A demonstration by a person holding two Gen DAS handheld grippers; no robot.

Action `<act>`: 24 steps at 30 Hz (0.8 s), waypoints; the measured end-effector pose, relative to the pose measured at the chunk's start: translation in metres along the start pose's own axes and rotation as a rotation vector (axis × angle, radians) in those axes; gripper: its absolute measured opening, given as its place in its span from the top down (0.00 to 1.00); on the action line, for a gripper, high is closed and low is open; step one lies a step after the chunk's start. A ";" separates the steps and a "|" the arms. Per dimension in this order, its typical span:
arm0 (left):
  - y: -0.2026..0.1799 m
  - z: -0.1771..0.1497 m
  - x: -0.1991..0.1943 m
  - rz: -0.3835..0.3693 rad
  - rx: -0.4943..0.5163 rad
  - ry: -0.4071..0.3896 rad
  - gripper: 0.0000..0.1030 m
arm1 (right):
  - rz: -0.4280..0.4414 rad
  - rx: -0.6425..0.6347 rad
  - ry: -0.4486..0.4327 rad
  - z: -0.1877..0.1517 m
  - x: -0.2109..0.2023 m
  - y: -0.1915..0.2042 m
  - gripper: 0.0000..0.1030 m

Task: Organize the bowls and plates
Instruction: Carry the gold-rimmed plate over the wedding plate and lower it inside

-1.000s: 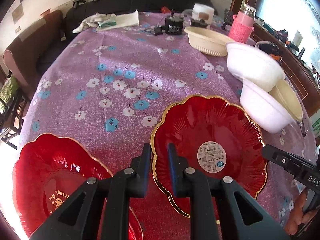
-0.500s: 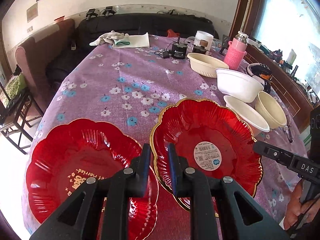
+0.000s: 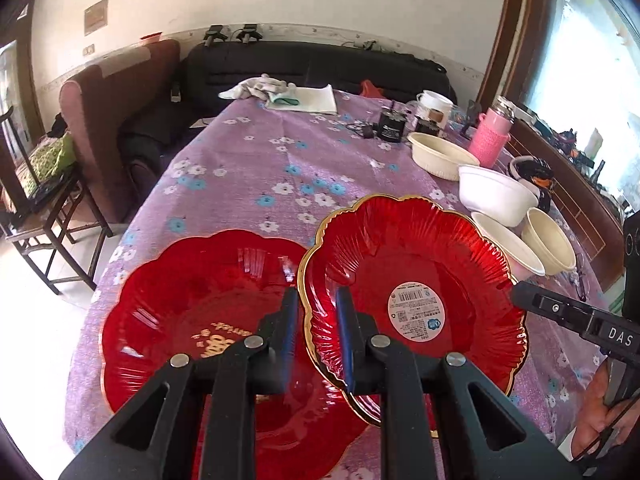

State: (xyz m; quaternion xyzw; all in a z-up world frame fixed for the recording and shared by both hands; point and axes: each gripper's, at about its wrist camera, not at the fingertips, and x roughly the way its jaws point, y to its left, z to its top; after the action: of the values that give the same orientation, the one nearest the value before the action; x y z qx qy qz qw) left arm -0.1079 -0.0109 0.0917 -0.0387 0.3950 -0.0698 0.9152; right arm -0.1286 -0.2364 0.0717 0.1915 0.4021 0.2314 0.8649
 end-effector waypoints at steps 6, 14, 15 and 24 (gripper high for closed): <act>0.038 -0.005 -0.011 0.048 -0.064 -0.011 0.84 | 0.028 -0.062 0.039 0.003 0.024 0.032 0.88; 0.081 -0.027 -0.006 0.104 -0.138 0.031 0.83 | 0.042 -0.131 0.114 -0.003 0.068 0.067 0.88; 0.086 -0.030 -0.004 0.108 -0.147 0.039 0.83 | 0.041 -0.136 0.122 -0.004 0.072 0.070 0.88; 0.107 -0.040 0.005 0.152 -0.177 0.064 0.83 | 0.013 -0.198 0.190 -0.016 0.107 0.087 0.88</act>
State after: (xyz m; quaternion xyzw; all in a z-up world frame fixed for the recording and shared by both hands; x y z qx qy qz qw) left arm -0.1227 0.0930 0.0474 -0.0873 0.4306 0.0337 0.8977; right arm -0.1018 -0.1035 0.0420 0.0849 0.4563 0.2927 0.8360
